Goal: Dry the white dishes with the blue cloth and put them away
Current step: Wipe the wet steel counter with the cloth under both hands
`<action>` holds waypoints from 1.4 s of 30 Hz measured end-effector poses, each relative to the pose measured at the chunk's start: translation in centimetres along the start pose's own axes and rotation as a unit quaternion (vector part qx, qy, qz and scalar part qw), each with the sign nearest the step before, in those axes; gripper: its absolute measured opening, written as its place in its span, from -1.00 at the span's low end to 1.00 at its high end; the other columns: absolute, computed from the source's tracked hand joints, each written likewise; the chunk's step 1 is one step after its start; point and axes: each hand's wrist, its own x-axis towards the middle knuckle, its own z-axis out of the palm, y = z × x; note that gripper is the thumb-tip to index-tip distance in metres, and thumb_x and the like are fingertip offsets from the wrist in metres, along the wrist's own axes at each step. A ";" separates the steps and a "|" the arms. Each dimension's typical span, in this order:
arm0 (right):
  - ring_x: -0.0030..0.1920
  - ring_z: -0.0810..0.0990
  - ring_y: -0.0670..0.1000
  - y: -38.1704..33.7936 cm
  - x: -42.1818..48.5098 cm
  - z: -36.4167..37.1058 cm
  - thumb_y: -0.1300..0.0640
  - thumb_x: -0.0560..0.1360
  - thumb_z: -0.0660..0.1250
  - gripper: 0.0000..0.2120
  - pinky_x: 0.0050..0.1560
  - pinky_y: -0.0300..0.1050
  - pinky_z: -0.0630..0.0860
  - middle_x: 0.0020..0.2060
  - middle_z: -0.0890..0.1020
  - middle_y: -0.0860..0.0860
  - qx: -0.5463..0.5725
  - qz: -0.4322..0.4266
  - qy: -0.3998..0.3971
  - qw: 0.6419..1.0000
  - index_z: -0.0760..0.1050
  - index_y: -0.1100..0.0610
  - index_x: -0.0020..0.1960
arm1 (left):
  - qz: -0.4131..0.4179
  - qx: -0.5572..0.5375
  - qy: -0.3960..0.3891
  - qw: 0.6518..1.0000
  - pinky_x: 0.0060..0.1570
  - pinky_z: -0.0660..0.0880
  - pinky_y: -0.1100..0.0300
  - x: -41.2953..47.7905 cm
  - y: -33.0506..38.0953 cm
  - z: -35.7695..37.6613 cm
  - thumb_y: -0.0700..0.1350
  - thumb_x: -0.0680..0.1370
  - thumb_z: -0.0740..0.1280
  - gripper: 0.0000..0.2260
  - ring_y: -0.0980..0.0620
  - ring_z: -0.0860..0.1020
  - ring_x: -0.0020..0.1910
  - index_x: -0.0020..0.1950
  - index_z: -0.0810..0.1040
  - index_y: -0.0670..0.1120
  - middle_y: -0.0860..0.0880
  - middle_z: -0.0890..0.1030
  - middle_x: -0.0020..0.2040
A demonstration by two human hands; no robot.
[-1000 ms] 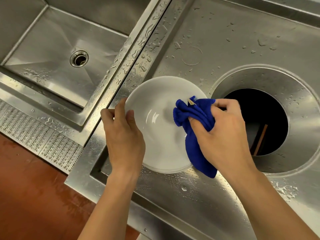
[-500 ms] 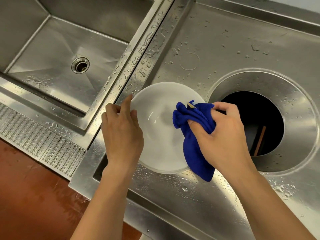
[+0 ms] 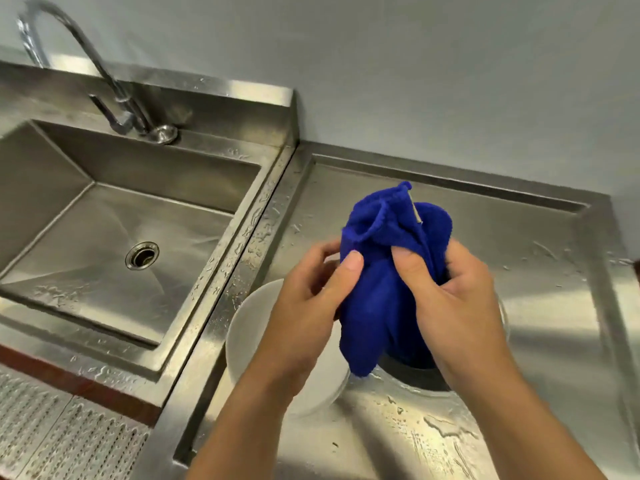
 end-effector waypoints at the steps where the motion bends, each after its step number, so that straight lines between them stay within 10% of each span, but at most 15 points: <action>1: -0.29 0.59 -0.20 -1.2 -0.2 -1.1 0.03 0.51 0.38 -0.93 -0.26 -0.32 0.52 -0.32 0.67 -0.17 0.007 -0.006 0.017 1.000 0.63 -0.02 -0.12 | 0.020 -0.012 -0.001 1.000 0.02 0.66 0.19 0.2 1.0 1.1 0.12 0.51 0.46 -0.67 0.02 0.73 0.17 0.25 0.66 0.12 -0.02 0.76 0.18; 8: -0.25 0.66 -0.22 -6.2 -4.1 -9.0 0.14 0.57 0.41 -0.84 -0.26 -0.28 0.59 -0.27 0.71 -0.11 0.003 -0.046 0.119 0.992 0.66 -0.09 -0.12 | 0.164 -0.029 -0.083 0.983 0.01 0.64 0.22 0.3 3.6 10.2 -0.01 0.47 0.49 -0.77 0.09 0.71 0.07 0.11 0.63 0.16 0.01 0.75 0.09; 17: -0.15 0.71 -0.16 -8.4 -11.4 -21.5 0.15 0.55 0.44 -0.87 -0.24 -0.33 0.57 -0.16 0.74 -0.10 -0.069 -0.003 0.082 0.994 0.62 0.03 0.09 | 0.102 0.077 -0.246 0.961 0.05 0.67 -0.01 -4.2 1.9 21.5 0.11 0.51 0.49 -0.78 0.02 0.71 0.02 0.10 0.68 0.06 -0.03 0.75 0.02; 21: -0.37 0.58 -0.15 -4.7 -14.4 -26.7 -0.18 0.47 0.39 -0.73 -0.35 -0.35 0.42 -0.36 0.64 -0.14 -0.088 0.136 -0.016 0.987 0.57 0.01 -0.20 | 0.072 0.071 -0.167 0.981 -0.01 0.62 0.02 -7.3 -1.8 23.7 0.14 0.50 0.47 -0.80 0.03 0.68 -0.04 0.04 0.68 0.09 -0.01 0.73 -0.03; 26: -0.32 0.61 -0.17 1.4 -16.7 -29.1 -0.12 0.50 0.48 -0.76 -0.33 -0.33 0.45 -0.35 0.66 -0.17 -0.136 0.172 -0.040 0.975 0.61 0.00 -0.23 | 0.013 0.070 0.001 0.997 0.15 0.58 -0.28 -10.7 -7.8 22.8 0.06 0.52 0.47 -0.90 -0.26 0.66 0.07 -0.01 0.68 0.09 -0.19 0.71 0.07; 36: -0.14 0.68 -0.23 12.4 -16.7 -23.9 -0.28 0.41 0.40 -0.73 -0.18 -0.17 0.66 -0.19 0.73 -0.29 -0.247 0.192 -0.111 0.943 0.71 -0.16 -0.03 | -0.014 0.226 0.268 0.936 -0.19 0.46 0.34 -13.5 -18.0 14.9 0.14 0.48 0.42 -0.92 0.33 0.55 -0.26 -0.13 0.56 0.20 0.27 0.64 -0.21; 42: -0.03 0.57 -0.23 19.3 -17.1 -20.8 -0.11 0.48 0.46 -0.77 0.04 -0.57 0.37 0.02 0.61 -0.20 -0.346 0.140 -0.027 0.927 0.69 -0.14 0.12 | -0.031 0.306 0.275 0.911 -0.16 0.48 0.47 -11.9 -24.1 12.0 -0.07 0.63 0.41 -0.79 0.39 0.55 -0.10 0.02 0.45 0.23 0.29 0.61 -0.06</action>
